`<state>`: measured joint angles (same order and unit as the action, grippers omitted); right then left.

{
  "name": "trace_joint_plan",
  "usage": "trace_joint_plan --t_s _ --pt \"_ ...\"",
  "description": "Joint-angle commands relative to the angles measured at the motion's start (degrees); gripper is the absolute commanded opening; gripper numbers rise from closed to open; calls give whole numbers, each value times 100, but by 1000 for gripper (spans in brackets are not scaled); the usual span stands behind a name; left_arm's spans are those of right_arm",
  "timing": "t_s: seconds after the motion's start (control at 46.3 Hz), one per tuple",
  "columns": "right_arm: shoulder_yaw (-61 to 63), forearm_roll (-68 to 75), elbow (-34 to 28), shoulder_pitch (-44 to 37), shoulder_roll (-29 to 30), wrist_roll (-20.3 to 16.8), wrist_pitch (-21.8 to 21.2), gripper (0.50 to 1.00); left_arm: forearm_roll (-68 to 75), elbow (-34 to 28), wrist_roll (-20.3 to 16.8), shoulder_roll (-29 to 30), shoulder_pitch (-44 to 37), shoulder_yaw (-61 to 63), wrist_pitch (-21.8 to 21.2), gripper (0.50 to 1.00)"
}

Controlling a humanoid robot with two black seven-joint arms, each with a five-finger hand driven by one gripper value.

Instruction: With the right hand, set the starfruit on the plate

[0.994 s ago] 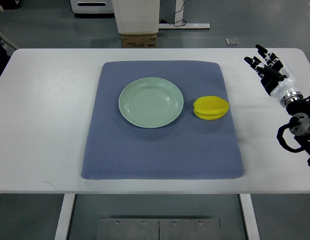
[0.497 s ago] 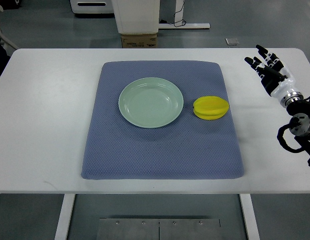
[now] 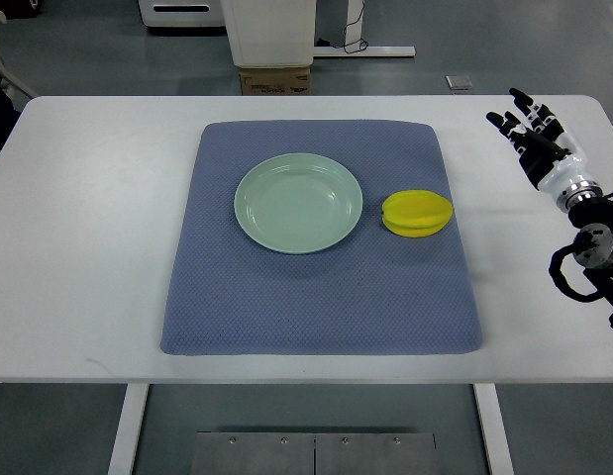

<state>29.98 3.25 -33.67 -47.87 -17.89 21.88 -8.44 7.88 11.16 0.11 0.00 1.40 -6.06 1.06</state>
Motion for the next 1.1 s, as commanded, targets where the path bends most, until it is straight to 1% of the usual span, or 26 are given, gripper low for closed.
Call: trace_joint_plan --t_s 0.0,0.151,0.259,0.476,0.713,1.081 --pt "-1 1 27 -12 5 1 0 1000 -6 0 -2 0 0 0 0 1000" --pt "51 1 97 -29 14 -8 79 1000 3 0 -2 0 0 0 0 1000" --pt "166 1 264 -99 58 -52 79 1000 -6 0 -2 0 0 0 0 1000" --pt "157 1 370 -266 49 -78 88 1000 3 0 -2 0 0 0 0 1000" --pt "113 -17 809 -293 49 -61 88 1000 3 0 -2 0 0 0 0 1000" --pt "96 -61 757 -302 49 -26 88 1000 -6 0 -2 0 0 0 0 1000"
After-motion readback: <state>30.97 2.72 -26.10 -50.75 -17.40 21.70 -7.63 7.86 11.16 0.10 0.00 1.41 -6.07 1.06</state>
